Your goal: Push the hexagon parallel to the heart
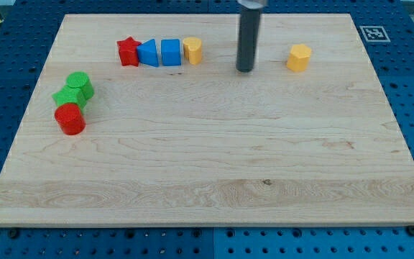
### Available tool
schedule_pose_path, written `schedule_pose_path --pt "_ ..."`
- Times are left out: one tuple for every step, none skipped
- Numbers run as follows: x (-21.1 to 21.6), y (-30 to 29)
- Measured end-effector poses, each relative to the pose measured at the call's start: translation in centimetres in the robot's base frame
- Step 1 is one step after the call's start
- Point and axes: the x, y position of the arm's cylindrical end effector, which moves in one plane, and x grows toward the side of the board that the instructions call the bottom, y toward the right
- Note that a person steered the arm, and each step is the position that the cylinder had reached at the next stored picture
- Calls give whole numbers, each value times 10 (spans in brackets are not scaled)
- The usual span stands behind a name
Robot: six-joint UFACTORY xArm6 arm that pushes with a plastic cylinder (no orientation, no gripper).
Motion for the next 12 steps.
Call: schedule_pose_path --pt "23 59" --pt "13 106" --pt "-12 119" --pt "-29 100" --pt "-44 66" --pt "-57 37" --pt "-68 15" --pt "-64 22" --pt "-36 31" --pt "-27 29" --pt "-31 14" --pt "-44 -1"
